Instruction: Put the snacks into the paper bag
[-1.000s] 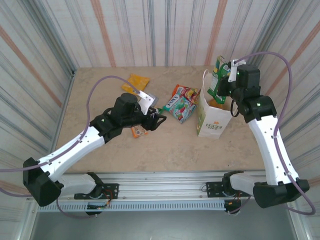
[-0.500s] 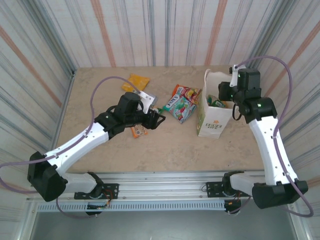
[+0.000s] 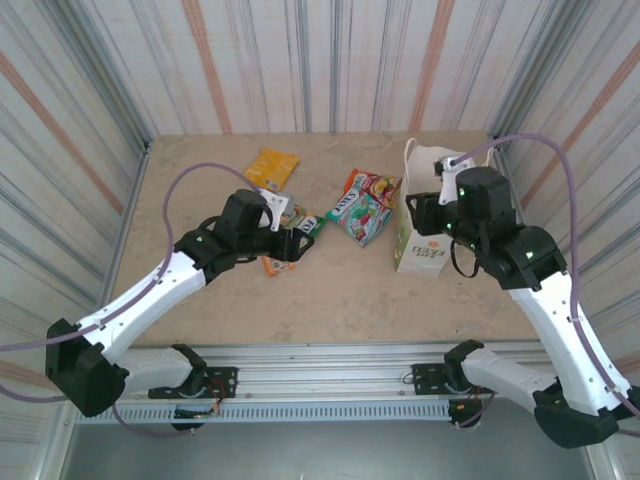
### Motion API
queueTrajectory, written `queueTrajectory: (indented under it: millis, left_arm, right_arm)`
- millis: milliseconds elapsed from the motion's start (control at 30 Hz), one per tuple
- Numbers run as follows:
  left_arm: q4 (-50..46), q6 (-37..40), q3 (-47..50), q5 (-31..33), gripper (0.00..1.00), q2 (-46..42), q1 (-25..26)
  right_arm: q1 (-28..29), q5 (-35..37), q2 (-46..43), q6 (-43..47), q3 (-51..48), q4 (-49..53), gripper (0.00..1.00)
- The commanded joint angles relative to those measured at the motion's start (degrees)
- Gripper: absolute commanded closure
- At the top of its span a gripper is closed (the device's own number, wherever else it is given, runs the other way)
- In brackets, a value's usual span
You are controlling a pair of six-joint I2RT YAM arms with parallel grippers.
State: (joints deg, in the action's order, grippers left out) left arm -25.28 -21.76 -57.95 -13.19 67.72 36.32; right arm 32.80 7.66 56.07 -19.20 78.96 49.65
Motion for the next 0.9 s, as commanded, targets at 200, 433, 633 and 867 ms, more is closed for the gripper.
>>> queueTrajectory:
  millis: [200,433,633,867]
  left_arm:
    - [-5.37,-6.86,5.76,0.97,0.27,-5.94,-6.46]
    - [-5.94,-9.97,9.99,-0.51,0.27,-6.74,-14.86]
    - [-2.64,-10.03,11.57,-3.22,0.27,-2.86,-20.38]
    - [4.63,-12.6,8.4,-2.56,0.29,8.63,-21.2]
  right_arm:
    - [14.79,7.82,-0.34,-6.99,-6.03,-4.1,0.49]
    - [17.97,5.15,-1.84,-10.37,-12.93,-11.52,0.51]
    - [19.02,1.86,-1.11,-11.45,-17.47,-16.4,0.52]
    - [19.0,0.6,0.22,-12.06,-19.12,-18.65,0.52]
